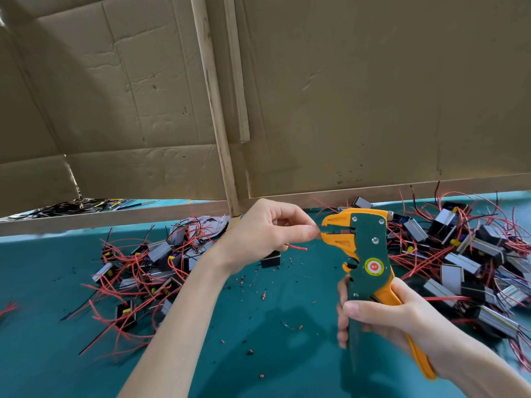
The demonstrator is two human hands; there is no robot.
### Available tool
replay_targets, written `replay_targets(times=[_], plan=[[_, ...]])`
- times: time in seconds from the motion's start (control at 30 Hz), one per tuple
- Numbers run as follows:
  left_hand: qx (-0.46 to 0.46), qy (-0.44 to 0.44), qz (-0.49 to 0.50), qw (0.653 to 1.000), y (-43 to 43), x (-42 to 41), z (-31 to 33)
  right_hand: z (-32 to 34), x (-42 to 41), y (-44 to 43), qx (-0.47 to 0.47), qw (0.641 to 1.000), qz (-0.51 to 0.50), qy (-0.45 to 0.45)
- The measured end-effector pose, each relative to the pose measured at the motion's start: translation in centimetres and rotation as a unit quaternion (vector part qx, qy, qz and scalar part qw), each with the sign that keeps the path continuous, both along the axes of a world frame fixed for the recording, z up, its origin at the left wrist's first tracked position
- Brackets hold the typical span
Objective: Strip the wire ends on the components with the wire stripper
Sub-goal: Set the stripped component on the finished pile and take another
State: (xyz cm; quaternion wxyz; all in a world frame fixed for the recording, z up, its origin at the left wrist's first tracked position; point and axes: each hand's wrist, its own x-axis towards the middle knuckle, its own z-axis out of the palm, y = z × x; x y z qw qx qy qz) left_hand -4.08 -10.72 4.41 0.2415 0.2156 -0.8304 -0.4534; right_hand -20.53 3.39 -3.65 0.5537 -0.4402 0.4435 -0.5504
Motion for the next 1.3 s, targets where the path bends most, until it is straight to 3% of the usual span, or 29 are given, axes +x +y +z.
replay_targets(times=[0.23,0.4,0.6,0.8,1.3], plan=[[0.018,-0.021,-0.016,1.0,-0.5,0.3,-0.2,-0.2,1.6,0.0,0.009,0.998,-0.041,0.037],[0.04,-0.039,-0.017,0.998,-0.8,0.1,-0.7,-1.3,2.8,-0.5,0.02,0.987,-0.149,0.054],[-0.04,-0.03,0.038,0.998,-1.0,-0.5,-1.5,-0.5,1.8,-1.1,-0.006,0.989,-0.07,-0.132],[-0.092,0.056,0.131,0.986,-1.5,-1.6,-2.7,-0.5,1.1,-1.1,-0.018,0.99,-0.068,-0.124],[0.021,0.056,0.023,0.998,-2.4,-1.8,-3.8,-1.5,0.3,-1.6,-0.004,0.993,-0.03,-0.114]])
